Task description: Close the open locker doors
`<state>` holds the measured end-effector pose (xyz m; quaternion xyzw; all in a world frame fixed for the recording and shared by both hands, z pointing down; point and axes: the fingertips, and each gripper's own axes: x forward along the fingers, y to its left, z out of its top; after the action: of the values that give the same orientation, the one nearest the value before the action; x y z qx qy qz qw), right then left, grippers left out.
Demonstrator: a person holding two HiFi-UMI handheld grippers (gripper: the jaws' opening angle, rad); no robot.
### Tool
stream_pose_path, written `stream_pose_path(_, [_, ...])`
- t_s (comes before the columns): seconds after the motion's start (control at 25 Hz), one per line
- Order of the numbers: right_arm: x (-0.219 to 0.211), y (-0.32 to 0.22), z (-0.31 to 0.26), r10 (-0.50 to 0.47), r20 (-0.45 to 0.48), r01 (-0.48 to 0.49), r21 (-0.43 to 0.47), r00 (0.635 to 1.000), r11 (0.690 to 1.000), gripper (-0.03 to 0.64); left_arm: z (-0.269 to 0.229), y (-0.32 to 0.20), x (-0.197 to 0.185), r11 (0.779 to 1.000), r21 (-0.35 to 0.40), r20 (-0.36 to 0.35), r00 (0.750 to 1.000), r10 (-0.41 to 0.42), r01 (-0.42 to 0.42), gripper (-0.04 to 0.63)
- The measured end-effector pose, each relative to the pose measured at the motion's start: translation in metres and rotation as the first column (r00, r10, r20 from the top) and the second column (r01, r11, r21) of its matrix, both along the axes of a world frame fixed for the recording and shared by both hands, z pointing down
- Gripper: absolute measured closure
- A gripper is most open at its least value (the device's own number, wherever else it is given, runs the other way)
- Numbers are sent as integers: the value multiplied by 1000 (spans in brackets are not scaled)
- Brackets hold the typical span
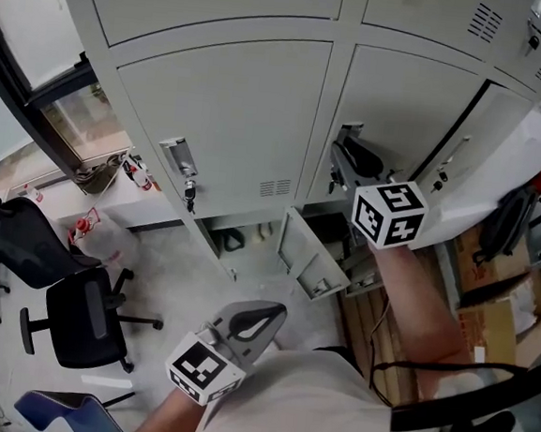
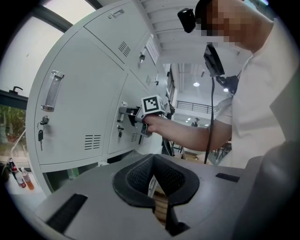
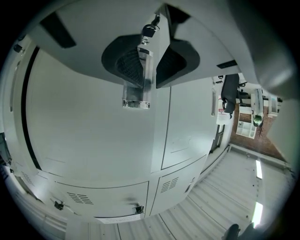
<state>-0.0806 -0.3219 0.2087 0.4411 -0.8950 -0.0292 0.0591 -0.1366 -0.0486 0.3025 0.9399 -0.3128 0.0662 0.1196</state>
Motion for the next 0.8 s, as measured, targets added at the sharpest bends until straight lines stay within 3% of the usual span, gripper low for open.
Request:
stream_pose_path(0.52, [12,7,1,-12,-11,12,-3,1000,1000,563,1,5,23,1000,-20,15,1000,20,-20,584])
stream_pose_path(0.8, [23,39,8,-91,11,91,16,996,996,563,7,5,27,1000,-24,22,1000,16,-15,584])
